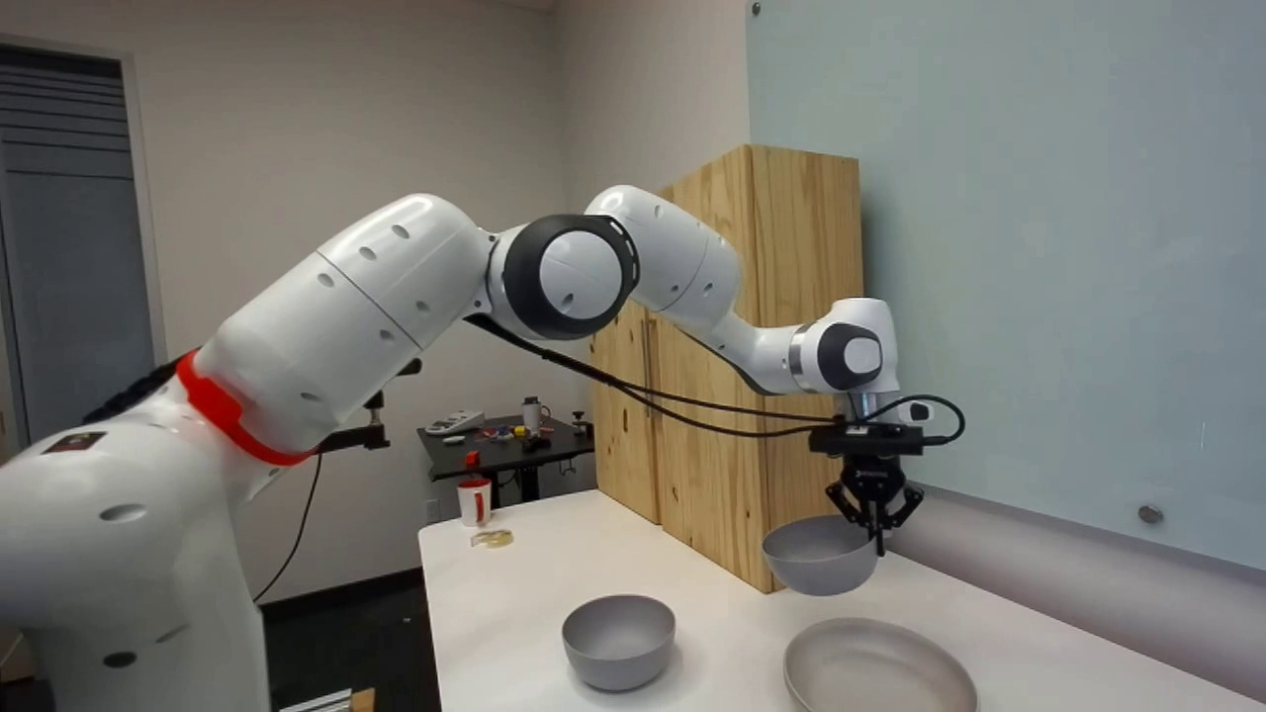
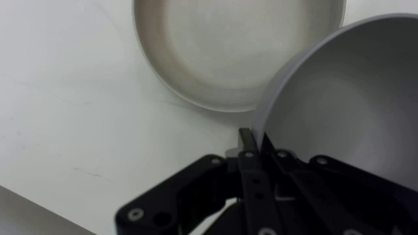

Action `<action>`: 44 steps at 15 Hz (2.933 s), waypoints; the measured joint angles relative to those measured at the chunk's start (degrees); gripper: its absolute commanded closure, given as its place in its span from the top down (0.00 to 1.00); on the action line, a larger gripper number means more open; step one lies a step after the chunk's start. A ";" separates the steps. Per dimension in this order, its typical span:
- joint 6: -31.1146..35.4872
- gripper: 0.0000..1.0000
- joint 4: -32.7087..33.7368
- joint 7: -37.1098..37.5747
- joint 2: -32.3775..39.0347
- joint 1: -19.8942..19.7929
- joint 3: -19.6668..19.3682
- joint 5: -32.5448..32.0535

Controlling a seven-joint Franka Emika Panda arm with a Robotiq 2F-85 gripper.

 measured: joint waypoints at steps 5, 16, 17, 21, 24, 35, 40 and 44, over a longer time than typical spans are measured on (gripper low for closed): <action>0.89 0.01 0.78 7.39 1.59 7.33 -1.30 -4.97; -6.47 0.01 0.50 8.74 4.28 4.33 -1.32 -3.56; -6.27 0.01 0.53 8.70 4.92 3.65 -1.30 -3.35; -5.82 0.01 0.66 8.68 5.56 3.53 -0.63 -3.15; -5.82 0.01 0.66 8.69 5.72 5.59 -0.03 -3.32; -5.93 0.01 0.59 6.86 8.12 6.83 -0.75 -4.03; -5.62 0.01 0.60 3.62 8.59 6.53 -0.58 -4.23; -2.99 0.01 0.57 0.92 8.70 6.97 0.29 -4.60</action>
